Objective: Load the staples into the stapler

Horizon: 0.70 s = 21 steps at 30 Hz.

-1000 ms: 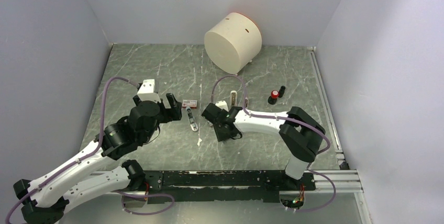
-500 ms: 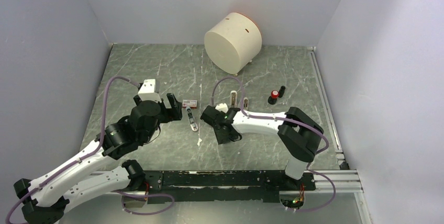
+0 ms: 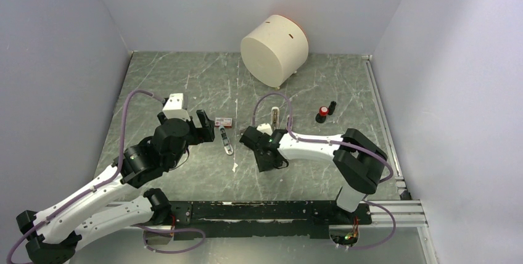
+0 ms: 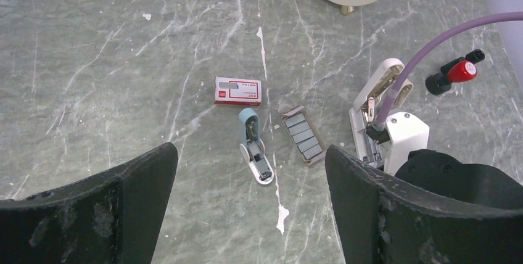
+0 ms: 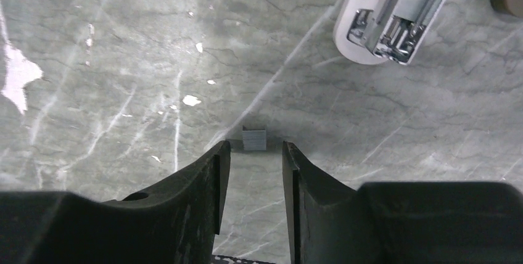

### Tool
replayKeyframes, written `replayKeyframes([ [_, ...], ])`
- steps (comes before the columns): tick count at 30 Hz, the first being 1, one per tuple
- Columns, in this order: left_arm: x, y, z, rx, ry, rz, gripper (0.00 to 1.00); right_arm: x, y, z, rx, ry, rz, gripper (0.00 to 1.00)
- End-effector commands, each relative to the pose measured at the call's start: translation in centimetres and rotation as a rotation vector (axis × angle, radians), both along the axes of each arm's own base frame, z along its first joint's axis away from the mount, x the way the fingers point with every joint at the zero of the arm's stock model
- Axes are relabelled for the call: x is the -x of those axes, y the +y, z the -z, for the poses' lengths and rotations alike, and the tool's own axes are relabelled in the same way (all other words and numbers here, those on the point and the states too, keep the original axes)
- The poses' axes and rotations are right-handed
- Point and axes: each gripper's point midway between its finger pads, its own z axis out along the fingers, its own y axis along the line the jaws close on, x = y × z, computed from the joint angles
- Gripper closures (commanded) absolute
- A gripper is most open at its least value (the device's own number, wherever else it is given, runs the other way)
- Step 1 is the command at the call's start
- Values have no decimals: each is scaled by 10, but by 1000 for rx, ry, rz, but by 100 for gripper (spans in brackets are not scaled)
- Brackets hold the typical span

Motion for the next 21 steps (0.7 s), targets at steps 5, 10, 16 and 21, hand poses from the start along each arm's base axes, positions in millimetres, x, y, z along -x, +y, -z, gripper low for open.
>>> replayKeyframes([
  [5, -2, 0, -11, 21, -25, -2, 6, -18, 16, -9, -95, -74, 19, 58],
  [10, -2, 0, -11, 21, -25, -3, 6, -24, 3, -3, -46, -68, 55, 62],
  [16, -3, -1, -10, 19, -23, -2, 6, -19, 1, -1, -50, -34, 38, 65],
  [21, -3, -1, -10, 17, -22, -4, 6, -12, 1, 1, -44, 7, 34, 66],
])
